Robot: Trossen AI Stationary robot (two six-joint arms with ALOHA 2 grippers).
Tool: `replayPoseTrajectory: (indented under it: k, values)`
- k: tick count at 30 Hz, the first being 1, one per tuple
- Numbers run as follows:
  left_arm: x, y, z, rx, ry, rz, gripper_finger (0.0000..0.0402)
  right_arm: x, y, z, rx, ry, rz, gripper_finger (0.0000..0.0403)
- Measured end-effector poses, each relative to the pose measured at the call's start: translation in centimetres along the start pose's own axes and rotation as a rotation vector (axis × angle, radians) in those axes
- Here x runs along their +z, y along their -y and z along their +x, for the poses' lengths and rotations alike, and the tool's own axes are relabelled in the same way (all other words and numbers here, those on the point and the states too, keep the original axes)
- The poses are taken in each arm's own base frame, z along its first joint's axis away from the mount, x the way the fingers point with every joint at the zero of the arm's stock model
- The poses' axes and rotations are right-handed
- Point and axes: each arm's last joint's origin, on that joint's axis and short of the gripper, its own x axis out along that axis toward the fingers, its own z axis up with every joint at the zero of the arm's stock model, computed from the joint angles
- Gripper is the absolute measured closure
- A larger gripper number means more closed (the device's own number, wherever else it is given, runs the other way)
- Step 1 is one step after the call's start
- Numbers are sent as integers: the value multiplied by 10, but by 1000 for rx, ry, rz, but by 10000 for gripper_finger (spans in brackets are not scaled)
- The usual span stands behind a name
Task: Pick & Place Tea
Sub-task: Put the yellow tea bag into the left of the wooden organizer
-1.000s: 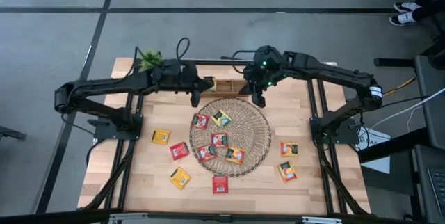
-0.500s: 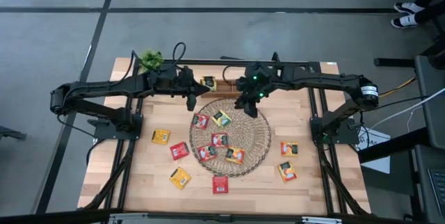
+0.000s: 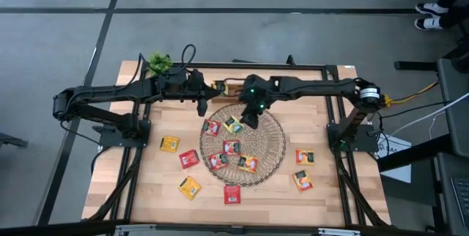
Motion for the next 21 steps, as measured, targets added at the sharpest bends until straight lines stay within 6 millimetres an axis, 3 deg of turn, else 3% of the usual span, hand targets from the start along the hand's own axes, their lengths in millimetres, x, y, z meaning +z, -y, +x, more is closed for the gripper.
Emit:
replayPoseTrajectory:
  k: [10,21]
  values:
    - [0,0,0,-1,0,0,391,1,-6,5,-7,25,12,226]
    - [-4,1,0,-66,-52,-9,391,-9,1,34,-61,-69,126,226]
